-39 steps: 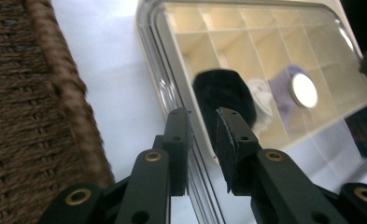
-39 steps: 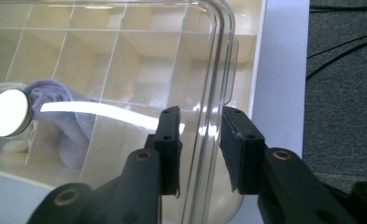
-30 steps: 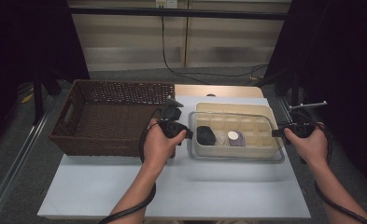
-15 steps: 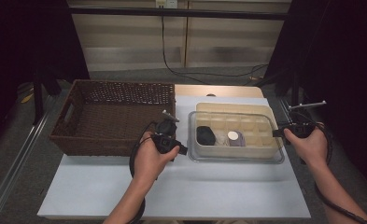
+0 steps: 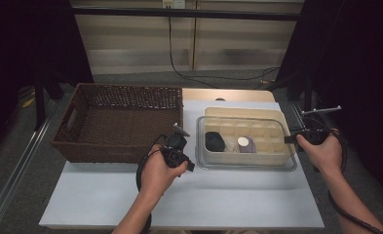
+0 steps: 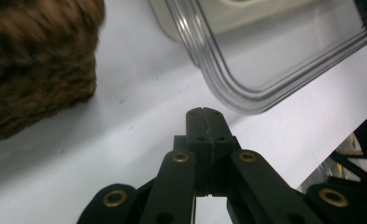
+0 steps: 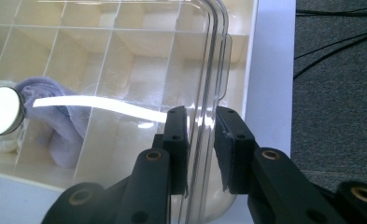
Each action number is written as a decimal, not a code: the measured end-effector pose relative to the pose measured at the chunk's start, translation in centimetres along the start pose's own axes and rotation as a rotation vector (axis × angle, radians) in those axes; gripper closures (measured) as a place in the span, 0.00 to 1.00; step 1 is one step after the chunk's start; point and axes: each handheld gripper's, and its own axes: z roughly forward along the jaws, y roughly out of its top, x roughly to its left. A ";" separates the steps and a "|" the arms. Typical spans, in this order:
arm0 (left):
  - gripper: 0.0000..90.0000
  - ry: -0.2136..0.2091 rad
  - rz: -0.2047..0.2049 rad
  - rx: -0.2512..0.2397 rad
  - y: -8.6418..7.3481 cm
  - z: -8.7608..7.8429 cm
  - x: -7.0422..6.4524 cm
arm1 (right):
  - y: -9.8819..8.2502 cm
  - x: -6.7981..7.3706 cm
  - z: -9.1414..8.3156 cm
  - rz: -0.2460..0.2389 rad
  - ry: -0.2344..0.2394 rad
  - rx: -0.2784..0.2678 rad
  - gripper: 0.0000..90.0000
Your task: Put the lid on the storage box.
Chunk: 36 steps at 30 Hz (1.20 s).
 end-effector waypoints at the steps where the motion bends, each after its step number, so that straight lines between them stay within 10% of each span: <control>1: 1.00 0.003 0.004 0.004 -0.1 0.1 0.0 | 0.0 0.0 0.0 -0.002 0.001 -0.004 0.83; 36: 1.00 -0.029 -0.002 0.034 1.0 2.5 -0.5 | 0.2 -0.1 0.3 -0.003 0.017 -0.016 0.78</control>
